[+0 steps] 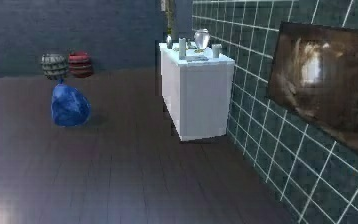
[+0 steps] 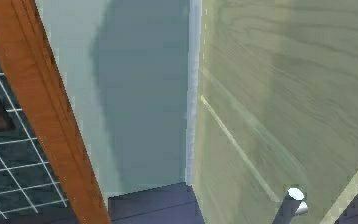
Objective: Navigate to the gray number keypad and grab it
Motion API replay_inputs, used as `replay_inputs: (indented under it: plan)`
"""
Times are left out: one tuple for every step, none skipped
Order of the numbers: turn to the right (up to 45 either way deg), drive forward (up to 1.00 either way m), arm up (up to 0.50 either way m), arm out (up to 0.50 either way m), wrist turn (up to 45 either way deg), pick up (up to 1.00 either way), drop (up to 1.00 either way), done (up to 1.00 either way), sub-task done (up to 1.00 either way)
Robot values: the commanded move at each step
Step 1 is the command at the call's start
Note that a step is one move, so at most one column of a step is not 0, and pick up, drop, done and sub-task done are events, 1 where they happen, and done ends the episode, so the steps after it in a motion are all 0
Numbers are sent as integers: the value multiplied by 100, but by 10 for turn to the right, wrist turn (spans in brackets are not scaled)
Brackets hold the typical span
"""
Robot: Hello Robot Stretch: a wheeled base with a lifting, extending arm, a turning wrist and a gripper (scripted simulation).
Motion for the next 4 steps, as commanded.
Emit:
replay_inputs:
  plan:
    - [180,0,0,0,0,0,0,0,0]
    - [0,5,0,0,0,0,0,0,0]
    - [-300,0,0,0,0,0,0,0,0]
    - [0,30,0,0,0,0,0,0,0]
